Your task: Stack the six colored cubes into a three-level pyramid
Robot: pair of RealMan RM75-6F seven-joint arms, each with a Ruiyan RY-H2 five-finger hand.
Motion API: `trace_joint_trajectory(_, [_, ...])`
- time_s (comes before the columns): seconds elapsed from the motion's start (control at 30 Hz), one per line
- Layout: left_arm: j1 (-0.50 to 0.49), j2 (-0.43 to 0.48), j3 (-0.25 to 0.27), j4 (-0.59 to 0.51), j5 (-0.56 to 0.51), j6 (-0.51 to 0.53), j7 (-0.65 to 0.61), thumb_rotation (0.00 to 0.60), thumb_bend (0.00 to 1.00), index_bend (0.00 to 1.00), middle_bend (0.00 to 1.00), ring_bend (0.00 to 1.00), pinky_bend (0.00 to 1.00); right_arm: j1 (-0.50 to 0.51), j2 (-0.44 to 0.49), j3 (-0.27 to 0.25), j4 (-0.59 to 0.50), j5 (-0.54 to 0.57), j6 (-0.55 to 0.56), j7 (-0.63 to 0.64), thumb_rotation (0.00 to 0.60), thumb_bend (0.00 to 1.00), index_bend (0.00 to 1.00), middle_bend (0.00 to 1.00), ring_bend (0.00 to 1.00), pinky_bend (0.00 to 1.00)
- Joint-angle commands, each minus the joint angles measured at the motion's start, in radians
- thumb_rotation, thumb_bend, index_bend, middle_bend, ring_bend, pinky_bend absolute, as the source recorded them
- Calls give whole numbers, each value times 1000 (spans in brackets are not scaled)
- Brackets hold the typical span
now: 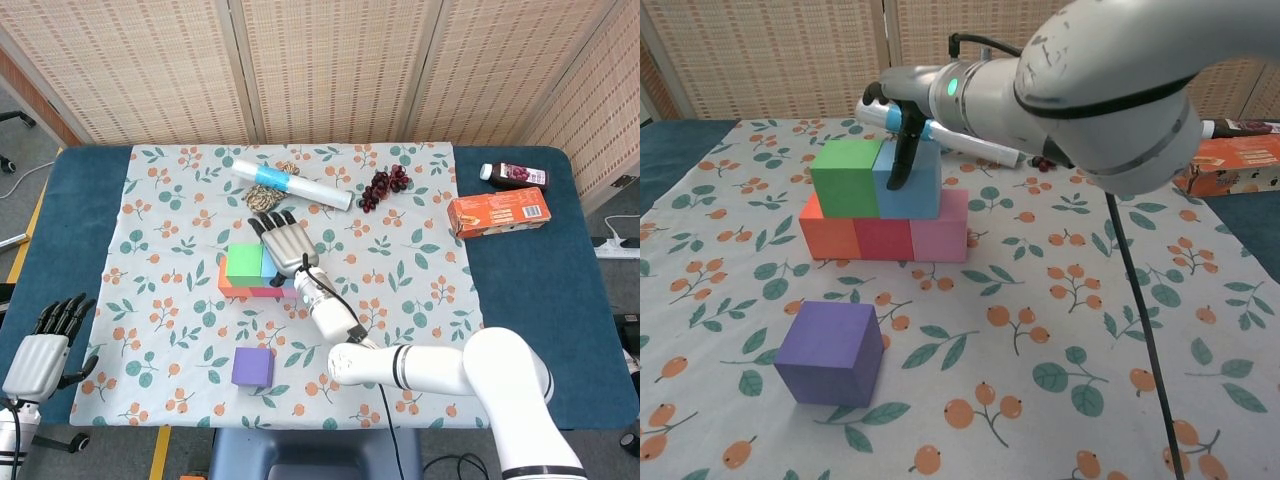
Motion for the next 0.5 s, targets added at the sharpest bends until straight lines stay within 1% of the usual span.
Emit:
trace_joint_trajectory(0.03, [1, 1, 0, 0, -1, 0, 0, 600, 318, 0, 0, 0, 55, 3, -6, 5, 8, -2, -3, 0, 600, 0, 0, 5, 0, 0])
trace_joint_trajectory(0.27, [2, -1, 2, 3, 0, 0, -3, 600, 317, 0, 0, 0, 54, 3, -9, 7, 11, -1, -7, -8, 600, 0, 0, 2, 0, 0])
trace_joint_trajectory(0.5, [4, -1, 3, 4, 4, 5, -4, 600, 318, 0, 0, 0, 55, -12, 24, -2, -50, -5, 8, -20, 600, 0, 0, 0, 0, 0])
